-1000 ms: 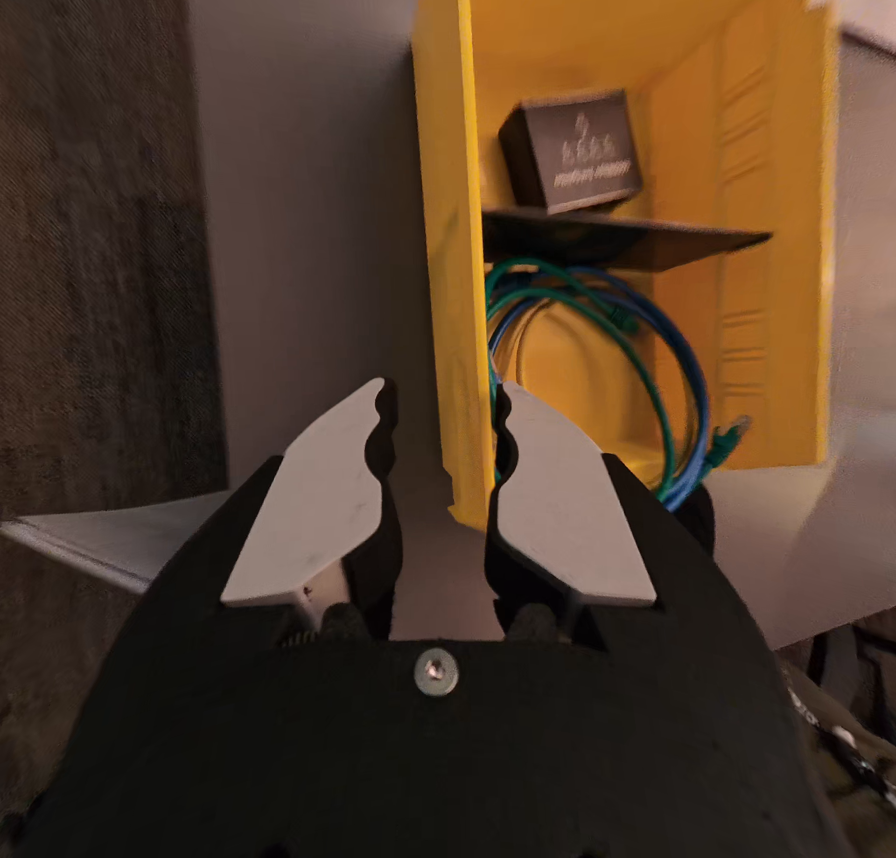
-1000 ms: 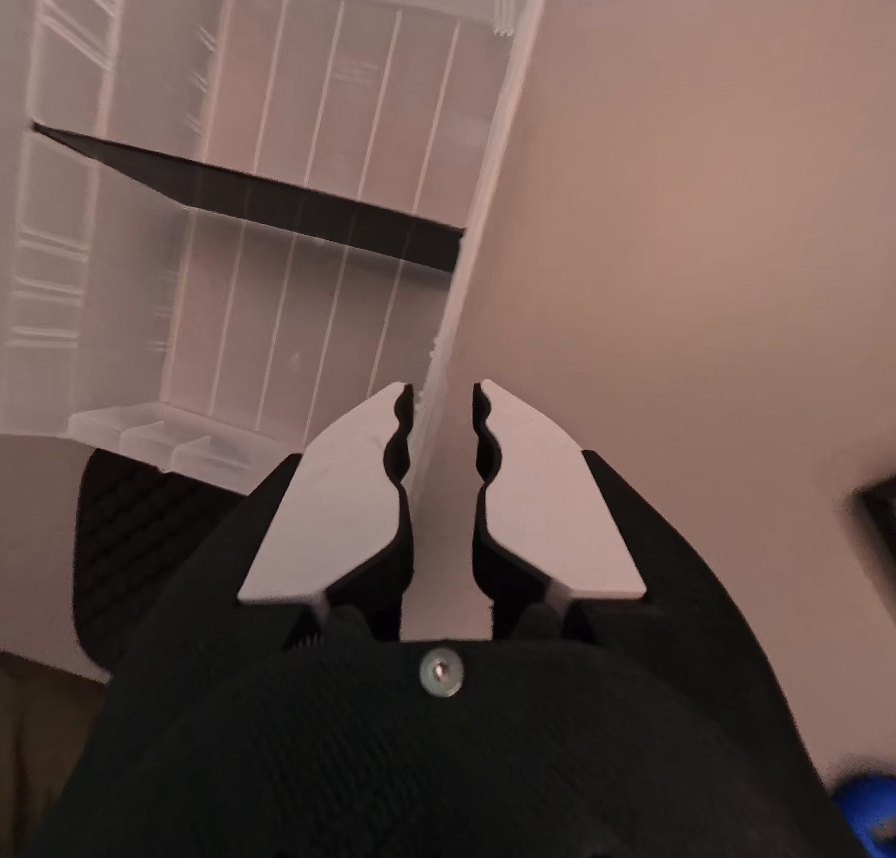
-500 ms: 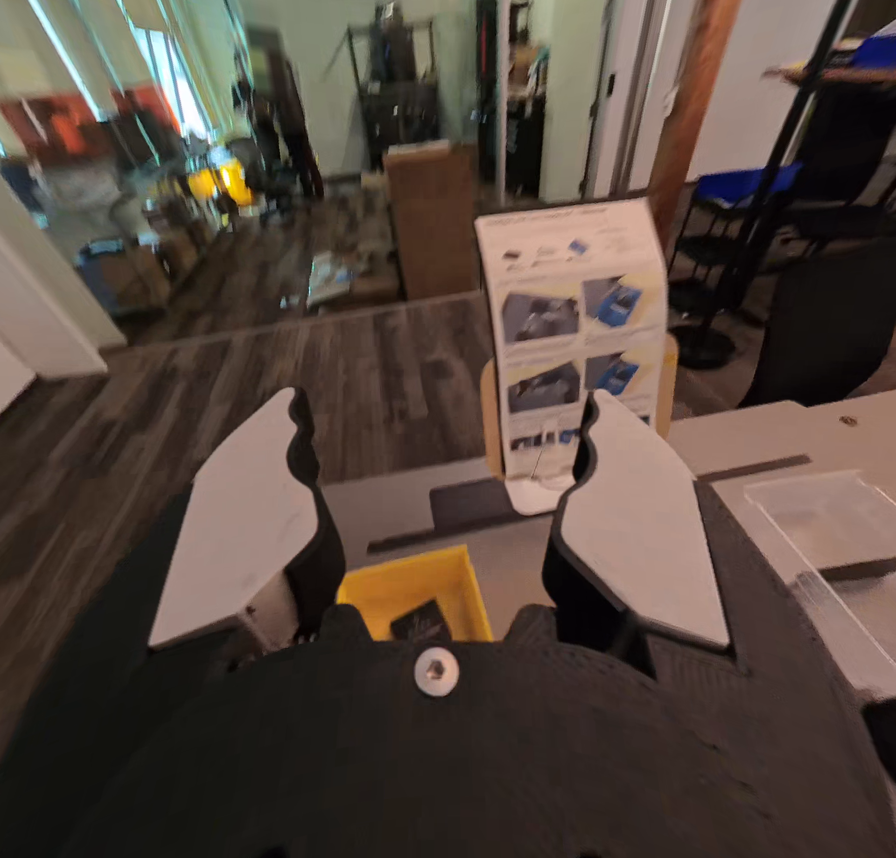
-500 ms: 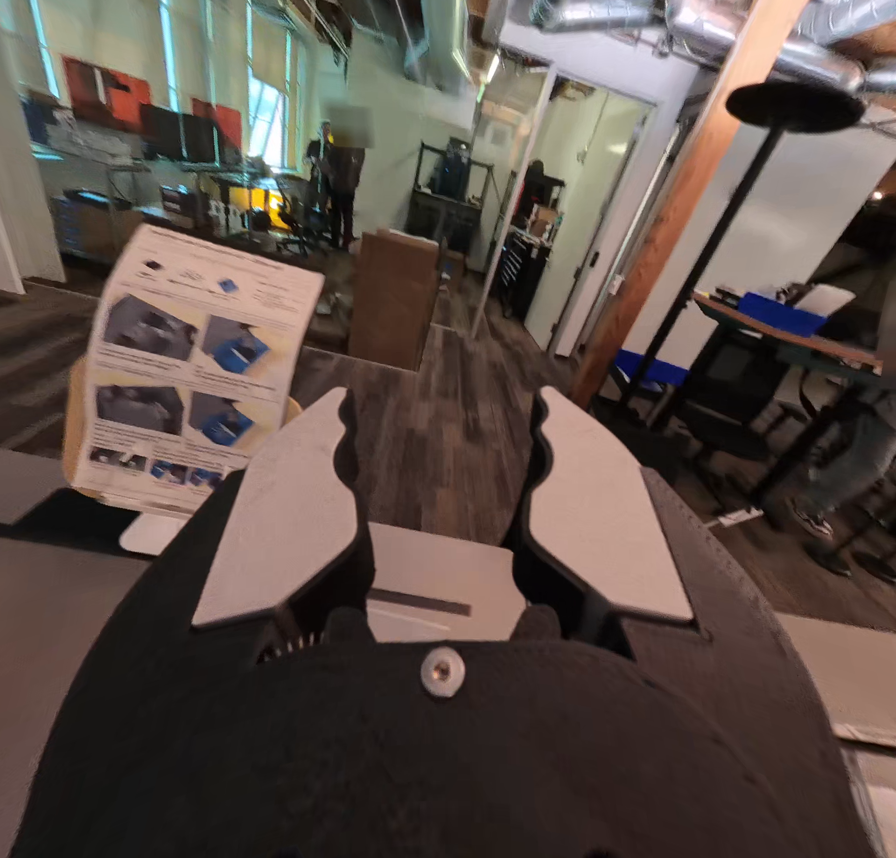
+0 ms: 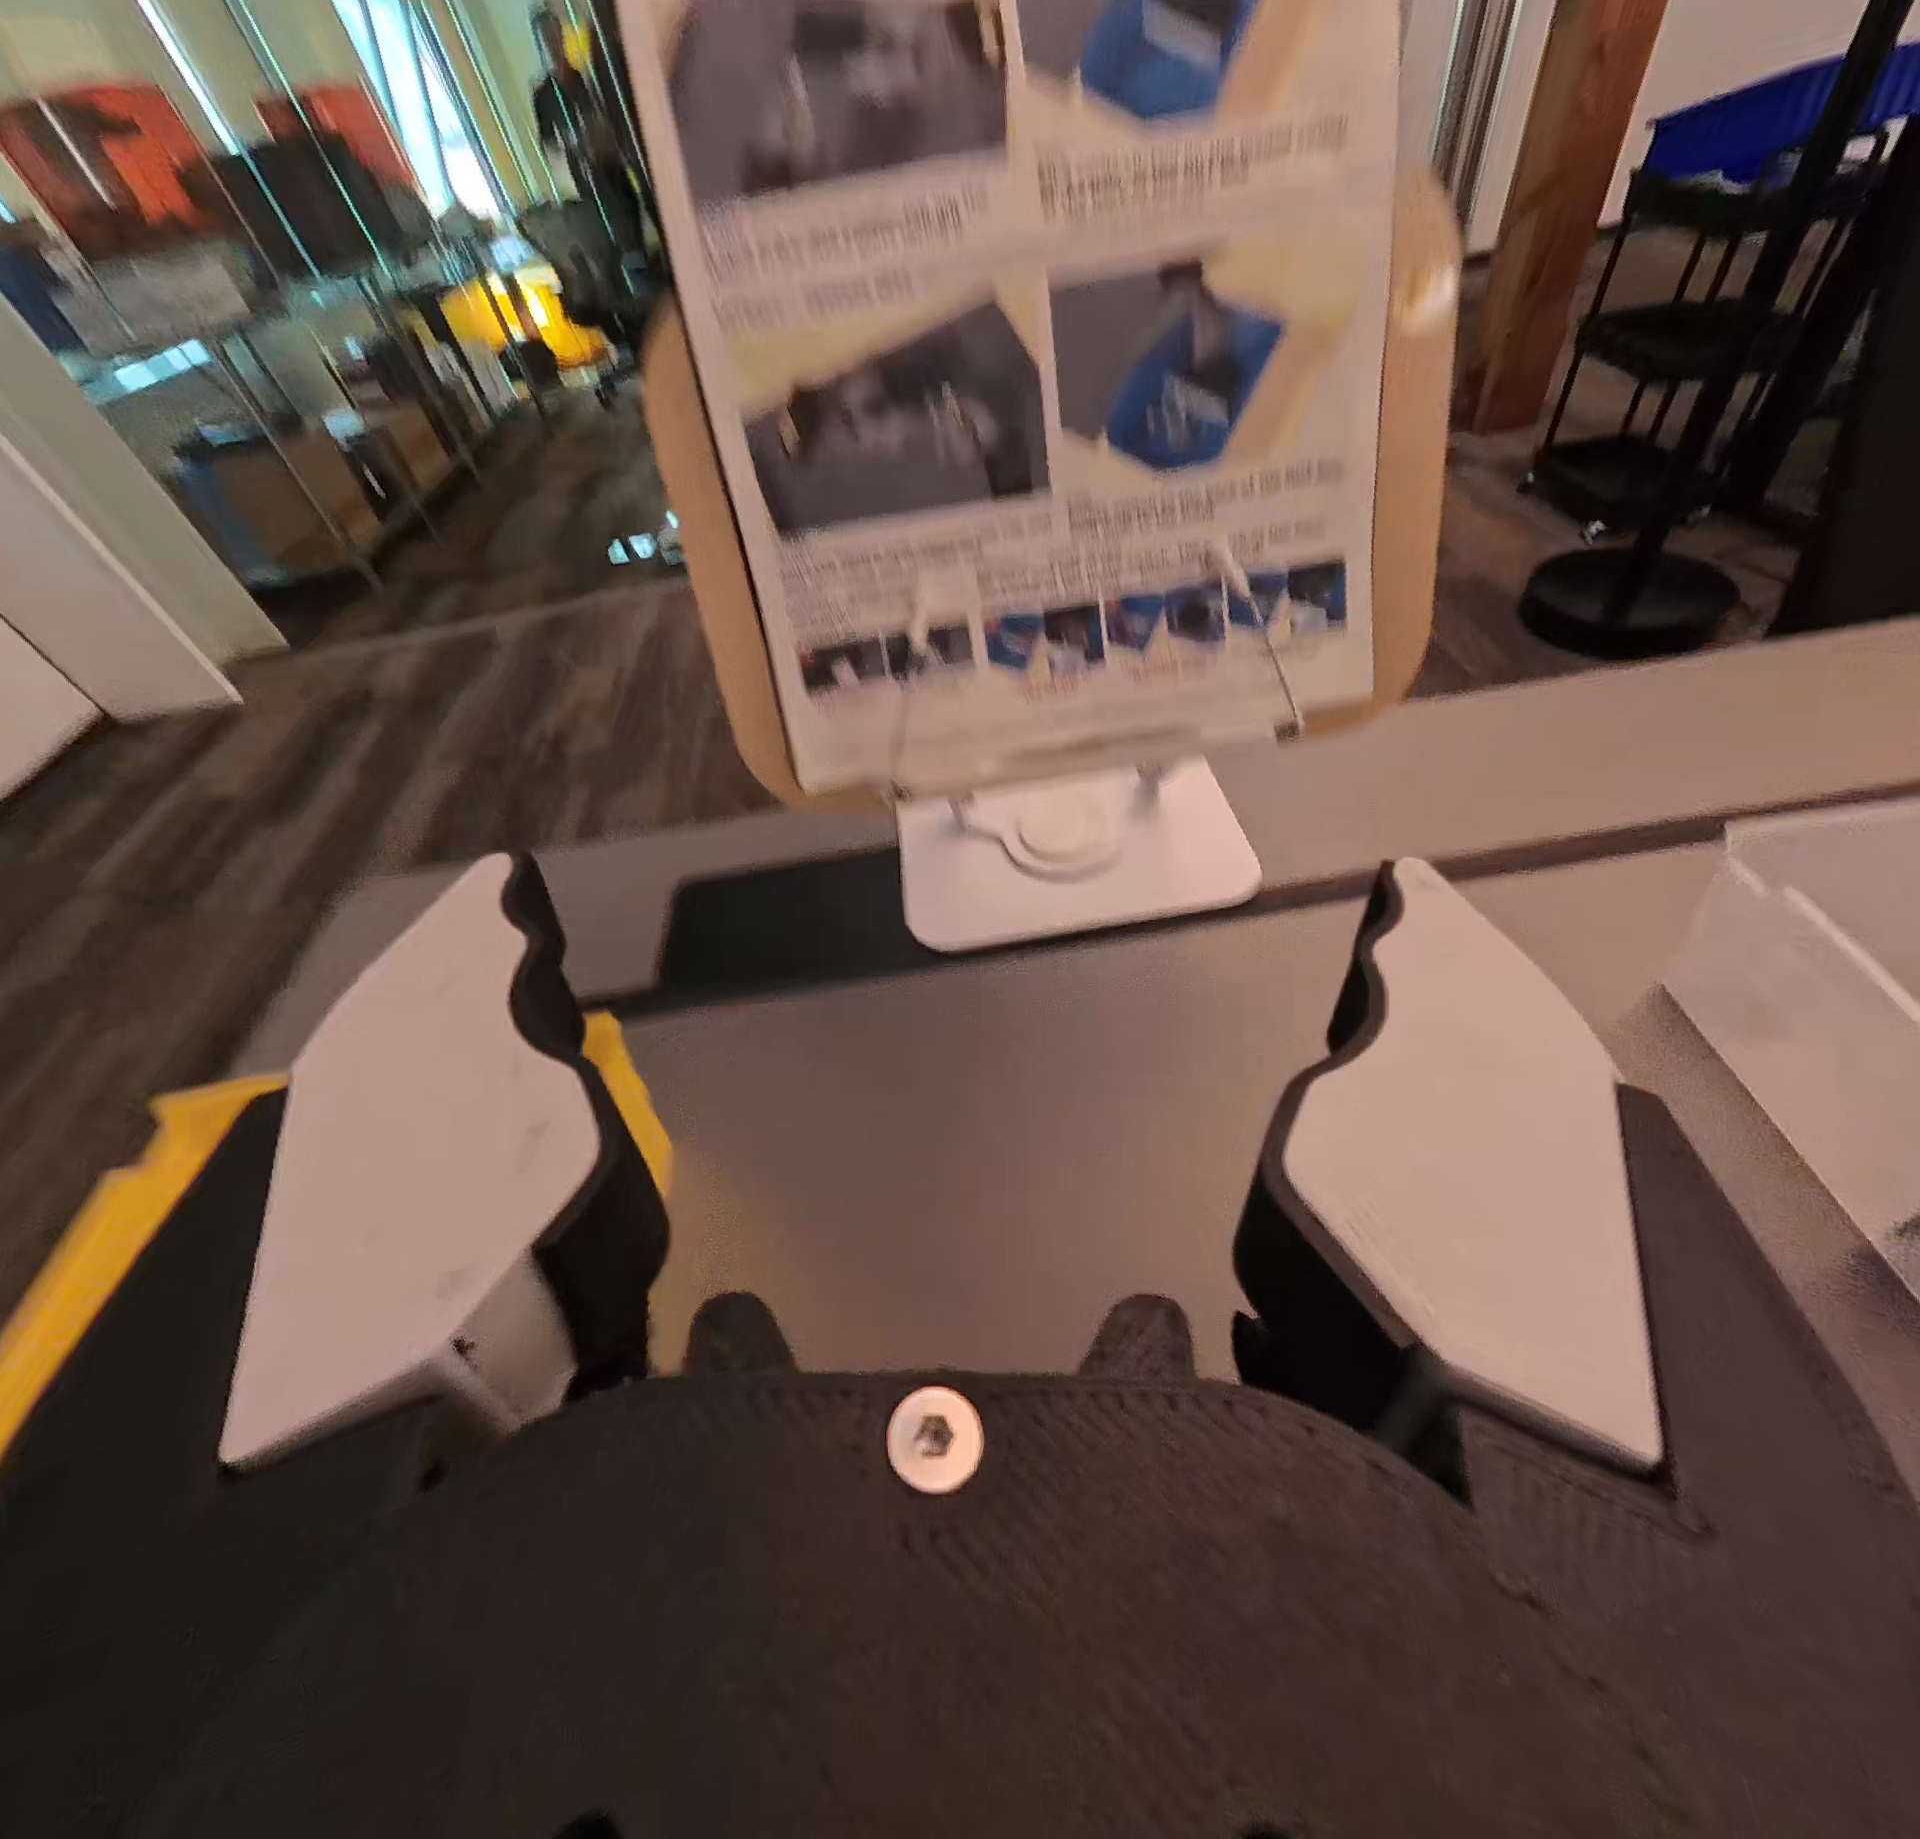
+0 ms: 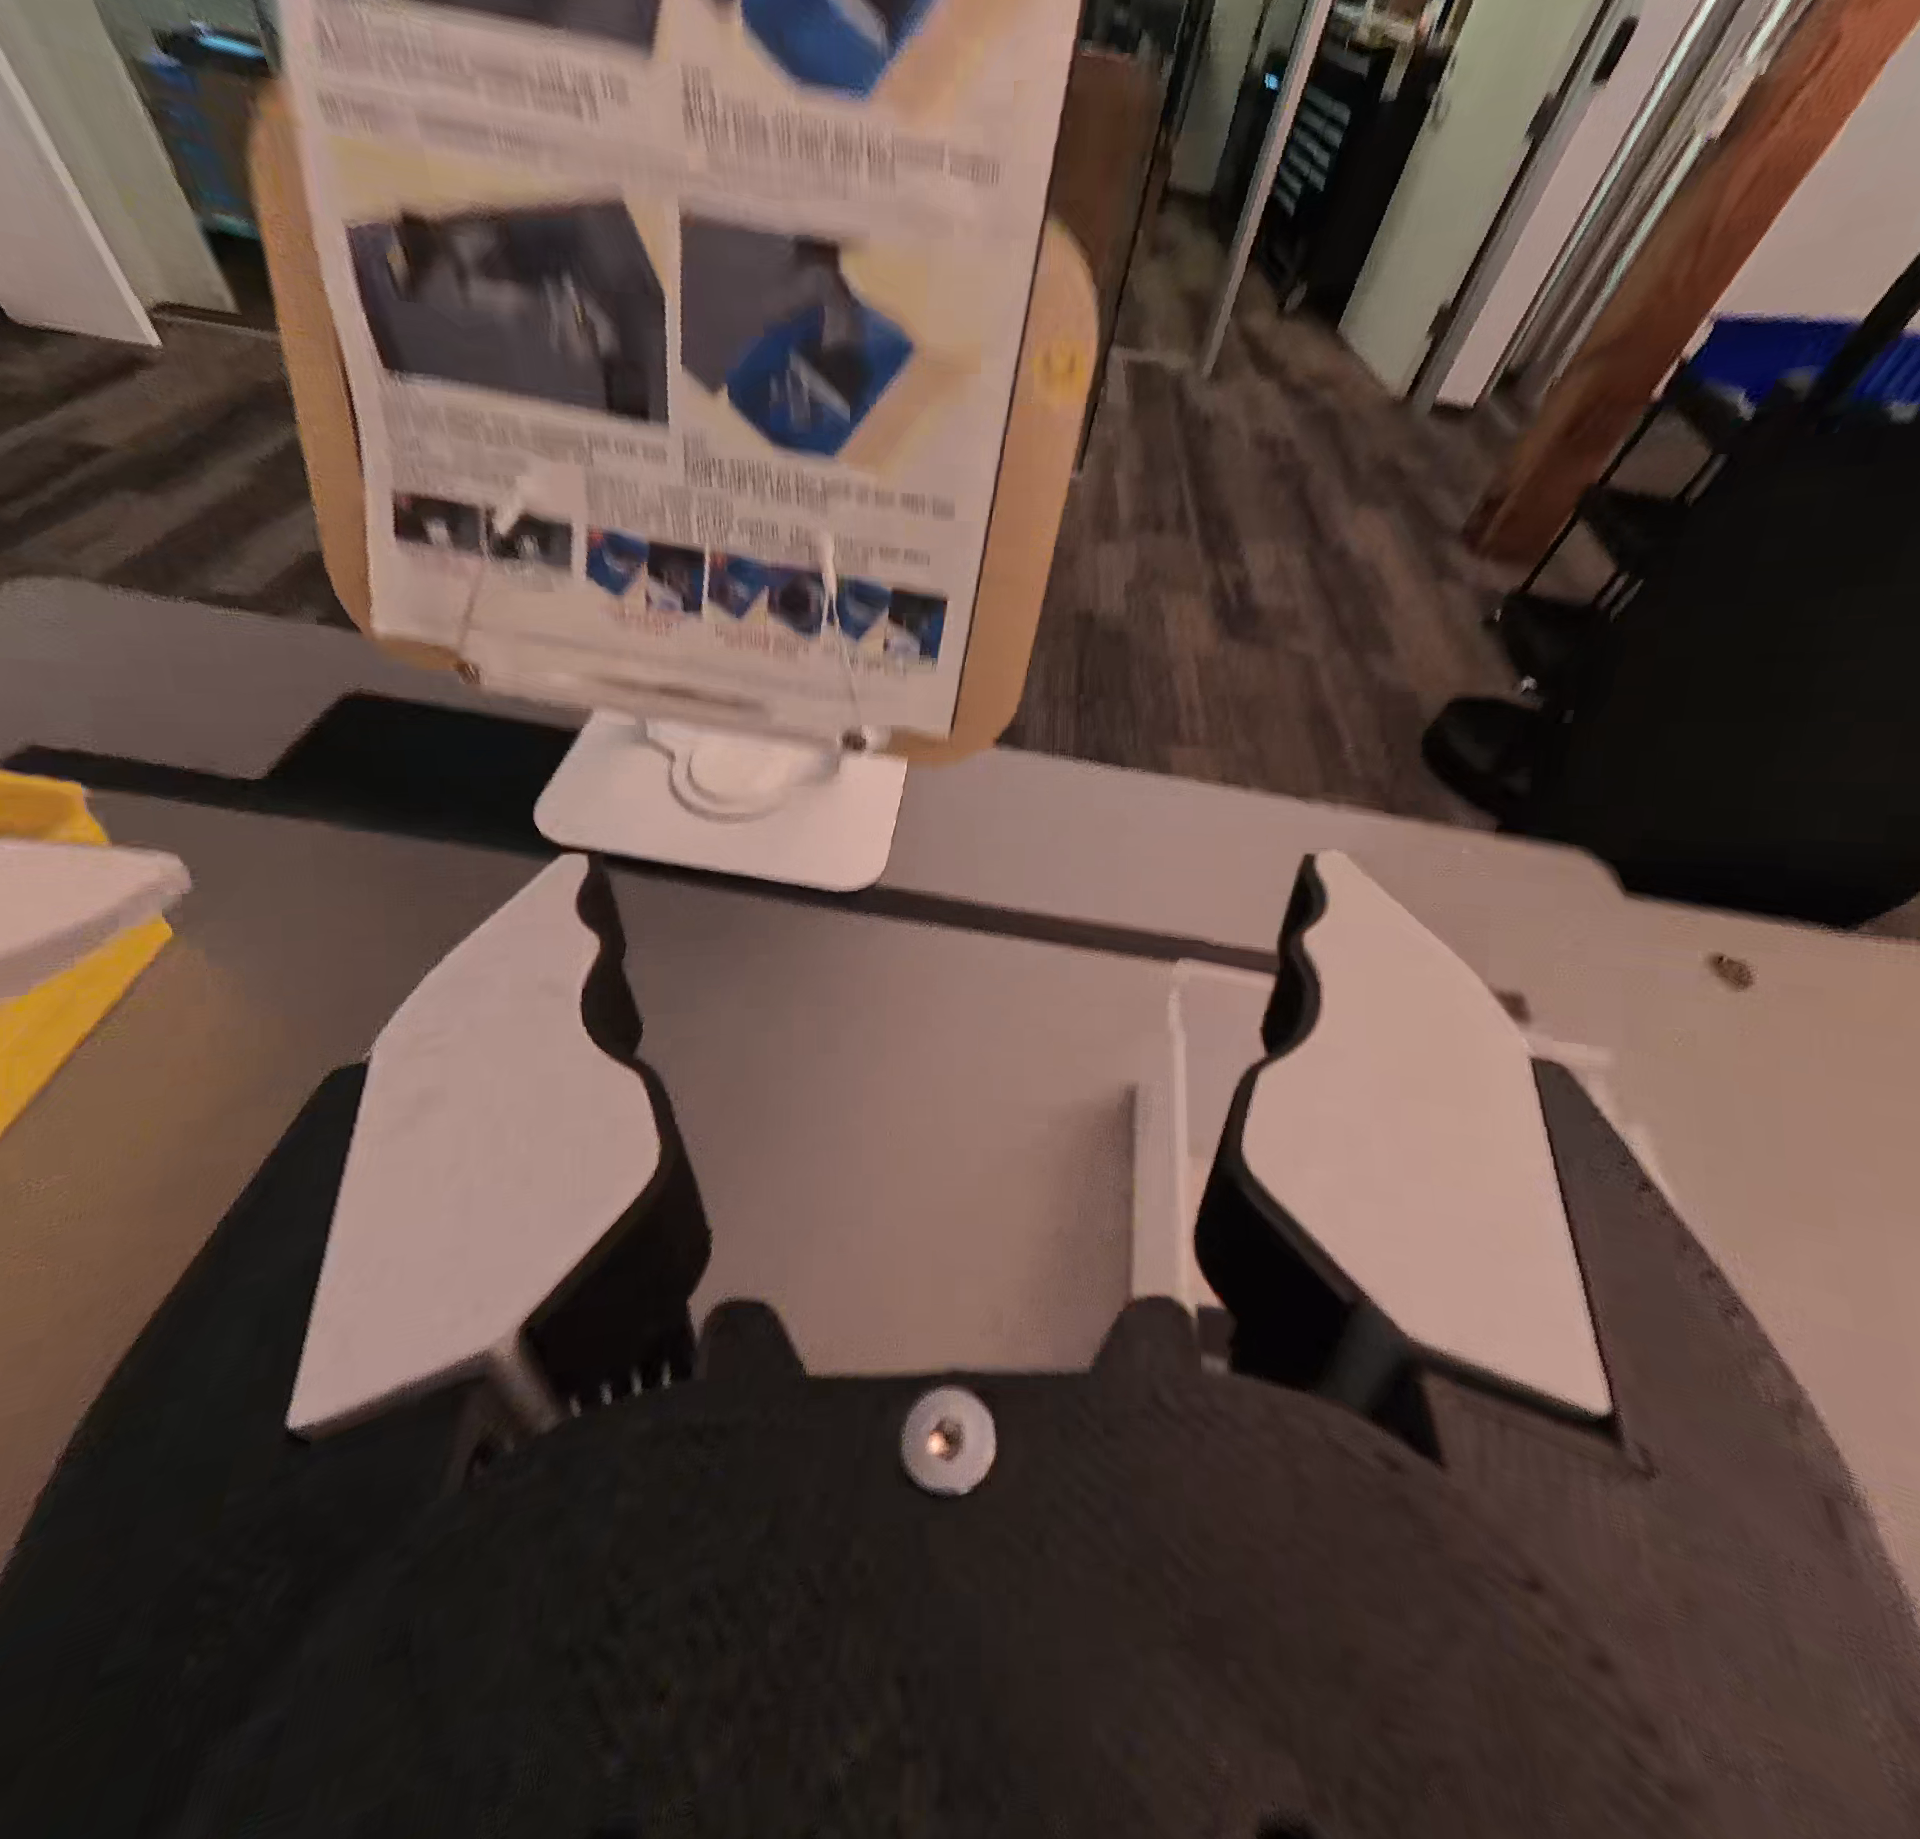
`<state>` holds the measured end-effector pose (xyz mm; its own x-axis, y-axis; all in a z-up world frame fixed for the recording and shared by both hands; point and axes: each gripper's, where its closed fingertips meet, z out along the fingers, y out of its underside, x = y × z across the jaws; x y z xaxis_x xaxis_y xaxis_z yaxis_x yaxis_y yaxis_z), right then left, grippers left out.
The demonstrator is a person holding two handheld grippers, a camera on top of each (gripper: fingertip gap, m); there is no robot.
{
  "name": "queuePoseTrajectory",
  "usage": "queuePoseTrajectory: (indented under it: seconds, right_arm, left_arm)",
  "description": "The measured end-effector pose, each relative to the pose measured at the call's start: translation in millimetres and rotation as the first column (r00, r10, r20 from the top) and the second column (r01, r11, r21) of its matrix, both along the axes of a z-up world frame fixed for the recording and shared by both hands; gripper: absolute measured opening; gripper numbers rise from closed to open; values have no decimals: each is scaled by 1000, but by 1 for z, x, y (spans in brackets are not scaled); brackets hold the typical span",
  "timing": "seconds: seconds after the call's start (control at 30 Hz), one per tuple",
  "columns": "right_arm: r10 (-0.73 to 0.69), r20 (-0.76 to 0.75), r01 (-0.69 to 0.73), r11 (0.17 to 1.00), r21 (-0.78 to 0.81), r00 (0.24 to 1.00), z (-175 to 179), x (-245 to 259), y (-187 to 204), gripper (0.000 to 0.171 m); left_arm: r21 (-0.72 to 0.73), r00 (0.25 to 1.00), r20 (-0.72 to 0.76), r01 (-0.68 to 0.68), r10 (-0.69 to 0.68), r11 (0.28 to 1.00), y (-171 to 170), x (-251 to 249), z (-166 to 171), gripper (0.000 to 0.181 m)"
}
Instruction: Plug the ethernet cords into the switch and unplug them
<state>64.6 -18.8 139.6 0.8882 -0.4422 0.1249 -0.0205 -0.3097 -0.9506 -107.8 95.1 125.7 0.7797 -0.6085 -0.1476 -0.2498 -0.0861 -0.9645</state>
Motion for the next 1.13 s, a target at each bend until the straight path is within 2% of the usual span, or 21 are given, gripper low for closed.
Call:
queuePoseTrajectory:
  seconds: [0.1, 0.2, 0.33, 0.43, 0.53, 0.77, 0.87, 1.13]
  right_arm:
    - [-69, -55, 67, 997, -30, 996, -67, -2, 4, 119]
    - [-92, -143, 83, 994, -67, 985, -126, -9, 7, 119]
    - [-107, -227, 65, 980, -186, 968, -198, -19, 8, 120]
    - [-103, -303, 37, 976, -216, 947, -235, -30, 12, 120]
    - [-96, -323, 4, 962, -273, 942, -264, -43, 18, 120]
    - [-100, -338, -26, 936, -350, 936, -303, -66, 33, 120]
    - [-102, -303, -20, 928, -373, 948, -304, -69, 38, 120]
    - [-115, -314, -11, 928, -373, 942, -305, -71, 38, 120]
  left_arm:
    - [-138, 1000, -4, -2, 1, 990, -10, 7, -77, 145]
    - [-246, 997, -82, -30, 10, 969, -17, 4, -145, 145]
    - [-339, 992, -94, -109, 81, 934, -14, -13, -203, 145]
    - [-398, 985, -135, -153, 108, 904, -10, -24, -235, 145]
    - [-447, 982, -142, -174, 122, 878, -6, -29, -254, 145]
    - [-487, 971, -225, -181, 78, 854, -5, -29, -285, 145]
    - [-518, 960, -278, -190, 45, 834, -8, -27, -295, 145]
    - [-518, 960, -274, -190, 48, 834, -9, -26, -295, 144]
